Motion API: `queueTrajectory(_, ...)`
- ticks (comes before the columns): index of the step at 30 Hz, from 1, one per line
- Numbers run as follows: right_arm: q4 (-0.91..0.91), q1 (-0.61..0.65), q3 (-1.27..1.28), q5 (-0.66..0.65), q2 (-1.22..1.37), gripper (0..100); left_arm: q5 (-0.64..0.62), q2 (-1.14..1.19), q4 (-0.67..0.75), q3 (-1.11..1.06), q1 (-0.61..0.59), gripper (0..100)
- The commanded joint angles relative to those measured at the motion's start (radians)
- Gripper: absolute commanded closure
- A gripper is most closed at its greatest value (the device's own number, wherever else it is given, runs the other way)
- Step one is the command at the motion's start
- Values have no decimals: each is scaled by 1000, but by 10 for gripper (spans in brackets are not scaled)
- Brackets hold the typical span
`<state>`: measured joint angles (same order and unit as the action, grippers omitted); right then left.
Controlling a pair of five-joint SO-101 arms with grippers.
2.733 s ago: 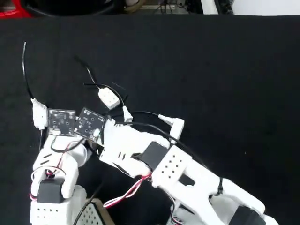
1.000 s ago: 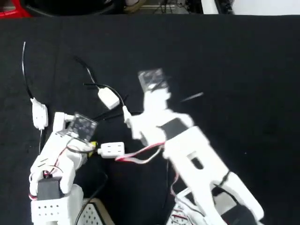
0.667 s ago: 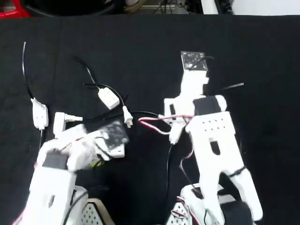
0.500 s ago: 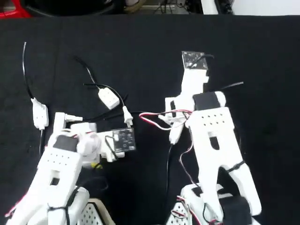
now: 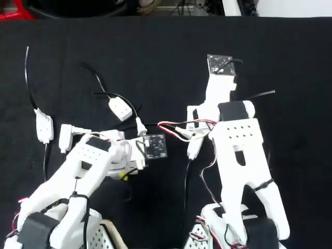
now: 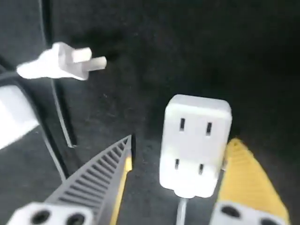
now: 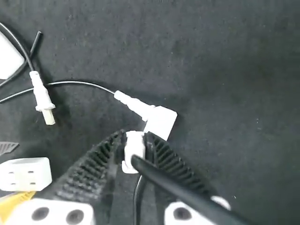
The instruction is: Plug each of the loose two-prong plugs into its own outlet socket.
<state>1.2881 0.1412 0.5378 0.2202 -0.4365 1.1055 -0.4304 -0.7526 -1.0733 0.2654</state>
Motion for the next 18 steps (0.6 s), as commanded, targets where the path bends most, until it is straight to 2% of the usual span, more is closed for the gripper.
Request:
queueTrajectory(1,3,-14,-56,-6,1,986,-101,5,-52,53,-13,811)
queueTrajectory(3,3,-14,-54,-6,1,986,-198,3,-84,54,1,856)
queueTrajectory(5,3,-14,-54,-6,2,986,-345,3,-92,82,10,887)
queueTrajectory(8,3,-12,-51,-6,2,986,-546,3,-163,148,8,884)
queueTrajectory(12,5,-12,-51,-6,2,986,-730,14,-265,232,12,884)
queueTrajectory(15,18,3,-51,-6,4,986,-767,15,-265,237,16,876)
queueTrajectory(18,34,40,-50,-6,4,986,-776,15,-275,236,10,773)
